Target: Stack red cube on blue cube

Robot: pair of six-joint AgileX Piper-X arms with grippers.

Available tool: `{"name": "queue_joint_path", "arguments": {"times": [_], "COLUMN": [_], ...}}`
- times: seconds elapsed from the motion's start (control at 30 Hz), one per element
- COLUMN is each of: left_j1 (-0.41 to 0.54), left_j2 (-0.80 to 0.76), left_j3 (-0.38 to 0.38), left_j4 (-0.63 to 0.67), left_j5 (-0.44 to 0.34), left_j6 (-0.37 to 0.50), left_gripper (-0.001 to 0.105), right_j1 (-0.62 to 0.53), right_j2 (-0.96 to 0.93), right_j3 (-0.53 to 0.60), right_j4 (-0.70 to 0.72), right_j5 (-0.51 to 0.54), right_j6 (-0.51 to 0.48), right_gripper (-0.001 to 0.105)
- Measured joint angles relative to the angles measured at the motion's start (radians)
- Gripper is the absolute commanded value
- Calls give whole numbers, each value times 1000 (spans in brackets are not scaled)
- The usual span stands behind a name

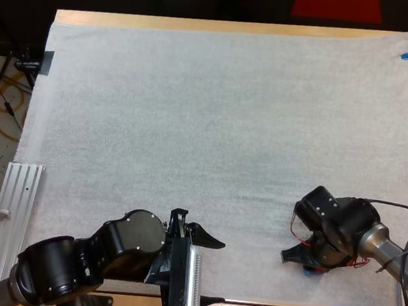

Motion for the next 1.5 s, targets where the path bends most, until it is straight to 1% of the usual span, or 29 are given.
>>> {"name": "queue_joint_path", "arguments": {"times": [0.03,0.1,0.2,0.27,0.3,0.33,0.37,0.43,0.53,0.63,0.7,0.77,0.83,0.9,0.97,1.0,1.07,1.1,1.17,1.2,1.27,1.3,1.37,1.4,1.47,1.5], "left_j1": [0,0,0,0,0,0,0,0,0,0,0,3,25,76,170,202,340,377,511,547,682,718,863,900,1020,1039], "left_j2": [0,0,0,0,0,0,0,0,0,0,0,0,0,0,0,0,0,0,0,0,0,0,0,0,-6,-9], "left_j3": [0,0,0,0,0,0,0,0,0,0,0,0,0,0,0,0,0,0,0,0,0,0,0,0,0,0], "left_j4": [0,0,0,0,0,0,0,0,0,0,0,0,0,-5,-24,-34,-83,-96,-143,-151,-170,-172,-176,-177,-183,-183], "left_j5": [0,0,0,0,0,0,0,0,0,-2,-20,-62,-85,-105,-117,-117,-117,-117,-94,-82,-42,-37,-25,-25,-25,-25], "left_j6": [0,0,0,0,0,0,0,0,0,0,0,0,-5,-9,-8,-8,-11,-10,-10,-10,-10,-10,-10,-10,-15,-15], "left_gripper": [73,73,73,73,73,73,73,73,73,73,73,73,73,73,73,73,73,73,73,73,73,73,73,73,73,73], "right_j1": [0,0,0,0,0,0,0,0,0,0,0,0,0,0,0,-4,-42,-59,-146,-172,-274,-300,-397,-421,-511,-535], "right_j2": [0,0,0,0,0,0,0,0,0,-2,-12,-43,-77,-104,-131,-133,-135,-135,-135,-135,-135,-135,-135,-135,-154,-163], "right_j3": [0,0,0,0,0,0,0,0,-2,-27,-55,-109,-147,-188,-226,-233,-251,-251,-250,-250,-250,-250,-250,-250,-250,-250], "right_j4": [0,2,2,3,3,3,5,4,7,22,36,54,55,35,-32,-45,-124,-147,-217,-233,-283,-288,-298,-298,-294,-294], "right_j5": [8,13,13,13,13,14,14,17,17,17,24,24,32,45,69,71,67,61,35,33,24,24,24,24,24,24], "right_j6": [0,0,0,0,0,-2,-3,-4,-4,-4,-4,-4,-12,-25,-44,-49,-65,-66,-80,-88,-132,-145,-198,-214,-277,-292], "right_gripper": [0,4,27,48,52,59,64,68,69,69,69,69,69,69,69,69,69,69,69,69,69,69,69,69,69,69]}}
